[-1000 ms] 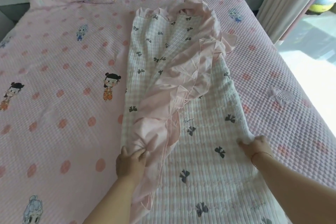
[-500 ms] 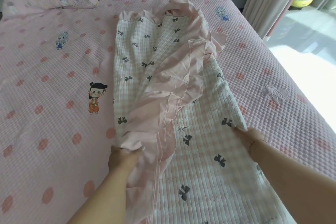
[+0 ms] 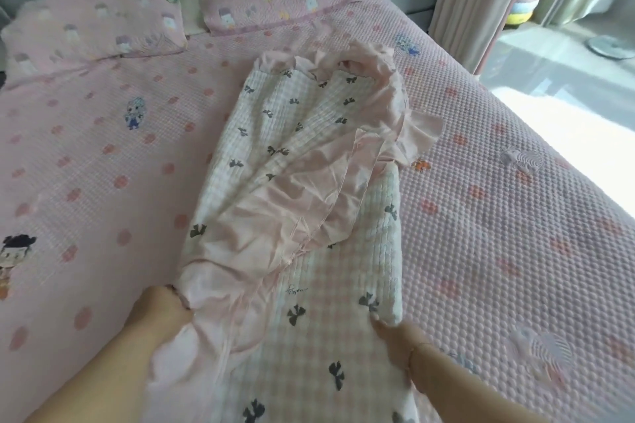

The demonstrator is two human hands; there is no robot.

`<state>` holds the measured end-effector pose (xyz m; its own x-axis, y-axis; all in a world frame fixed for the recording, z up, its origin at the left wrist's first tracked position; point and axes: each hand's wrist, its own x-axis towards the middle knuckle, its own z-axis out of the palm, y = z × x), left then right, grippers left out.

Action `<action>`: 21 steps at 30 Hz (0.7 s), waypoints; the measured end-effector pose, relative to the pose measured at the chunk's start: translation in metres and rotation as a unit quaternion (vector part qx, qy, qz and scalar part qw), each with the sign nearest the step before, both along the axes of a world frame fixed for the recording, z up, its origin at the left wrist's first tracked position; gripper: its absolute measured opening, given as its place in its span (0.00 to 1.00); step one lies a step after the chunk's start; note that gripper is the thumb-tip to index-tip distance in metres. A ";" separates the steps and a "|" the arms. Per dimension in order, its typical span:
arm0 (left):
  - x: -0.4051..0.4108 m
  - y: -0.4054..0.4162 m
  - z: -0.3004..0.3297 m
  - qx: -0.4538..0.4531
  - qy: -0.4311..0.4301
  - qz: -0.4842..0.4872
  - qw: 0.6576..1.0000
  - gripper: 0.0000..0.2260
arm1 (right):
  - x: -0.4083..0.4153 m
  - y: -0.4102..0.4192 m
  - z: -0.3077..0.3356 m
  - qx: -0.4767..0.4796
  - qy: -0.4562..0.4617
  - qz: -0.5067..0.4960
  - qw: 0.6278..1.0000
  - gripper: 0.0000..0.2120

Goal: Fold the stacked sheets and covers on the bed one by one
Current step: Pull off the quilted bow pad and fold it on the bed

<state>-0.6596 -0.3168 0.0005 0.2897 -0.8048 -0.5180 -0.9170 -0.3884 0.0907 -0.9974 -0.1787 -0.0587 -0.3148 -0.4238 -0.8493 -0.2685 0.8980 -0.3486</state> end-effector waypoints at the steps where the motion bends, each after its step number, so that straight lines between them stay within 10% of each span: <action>1: 0.019 0.003 0.004 -0.001 -0.026 -0.003 1.000 0.14 | 0.022 0.004 -0.003 0.024 -0.009 0.014 1.000 0.28; 10: -0.005 -0.022 0.002 -0.027 0.064 0.003 0.998 0.39 | 0.044 -0.037 0.002 -0.023 0.021 -0.111 0.993 0.26; 16: -0.049 -0.070 -0.026 -0.097 -0.015 -0.130 0.987 0.35 | 0.028 -0.096 0.000 -0.089 0.077 -0.171 0.978 0.24; 21: -0.027 -0.127 -0.061 -0.062 -0.059 -0.049 0.995 0.63 | 0.014 -0.148 -0.020 -0.136 0.108 -0.183 0.968 0.26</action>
